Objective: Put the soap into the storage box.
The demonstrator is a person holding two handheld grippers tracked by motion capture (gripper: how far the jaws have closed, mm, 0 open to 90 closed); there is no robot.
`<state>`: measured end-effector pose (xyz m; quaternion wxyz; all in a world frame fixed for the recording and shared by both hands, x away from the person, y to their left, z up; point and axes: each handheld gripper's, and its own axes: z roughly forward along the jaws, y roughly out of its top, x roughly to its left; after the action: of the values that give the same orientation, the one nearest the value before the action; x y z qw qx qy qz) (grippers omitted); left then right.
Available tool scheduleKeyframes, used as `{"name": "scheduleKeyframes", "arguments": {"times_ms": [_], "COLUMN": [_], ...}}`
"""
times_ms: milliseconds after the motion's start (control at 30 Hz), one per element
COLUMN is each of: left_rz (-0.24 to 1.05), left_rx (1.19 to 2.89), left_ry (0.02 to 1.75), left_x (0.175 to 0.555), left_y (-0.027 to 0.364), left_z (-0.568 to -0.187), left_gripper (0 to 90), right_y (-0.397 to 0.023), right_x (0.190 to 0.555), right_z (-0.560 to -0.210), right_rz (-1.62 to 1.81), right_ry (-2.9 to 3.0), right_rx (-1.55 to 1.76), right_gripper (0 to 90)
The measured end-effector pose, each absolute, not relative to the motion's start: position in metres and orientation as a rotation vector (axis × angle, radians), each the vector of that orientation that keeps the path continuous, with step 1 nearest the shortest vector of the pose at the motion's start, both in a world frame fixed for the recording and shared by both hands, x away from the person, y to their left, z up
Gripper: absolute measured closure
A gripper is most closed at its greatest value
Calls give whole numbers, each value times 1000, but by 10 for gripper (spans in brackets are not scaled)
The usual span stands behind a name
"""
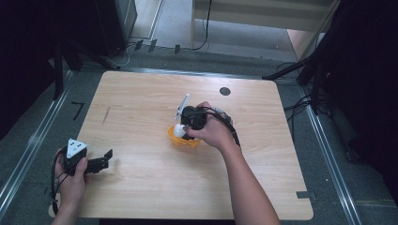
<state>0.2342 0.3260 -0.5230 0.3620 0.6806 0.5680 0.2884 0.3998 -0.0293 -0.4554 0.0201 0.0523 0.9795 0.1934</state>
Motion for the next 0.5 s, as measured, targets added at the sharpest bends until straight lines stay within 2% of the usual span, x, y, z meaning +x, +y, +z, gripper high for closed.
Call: {"name": "scheduleKeyframes", "arguments": {"times_ms": [500], "left_rz": [744], "left_rx": [1751], "left_ry": [1464], "left_x": [234], "left_y": [326], "left_z": [-523], "left_gripper": [0], "right_y": [-27], "right_x": [403], "right_z": [-466], "right_rz": [576], "right_ry": [3053], "right_rx": [151], "right_gripper": [507]}}
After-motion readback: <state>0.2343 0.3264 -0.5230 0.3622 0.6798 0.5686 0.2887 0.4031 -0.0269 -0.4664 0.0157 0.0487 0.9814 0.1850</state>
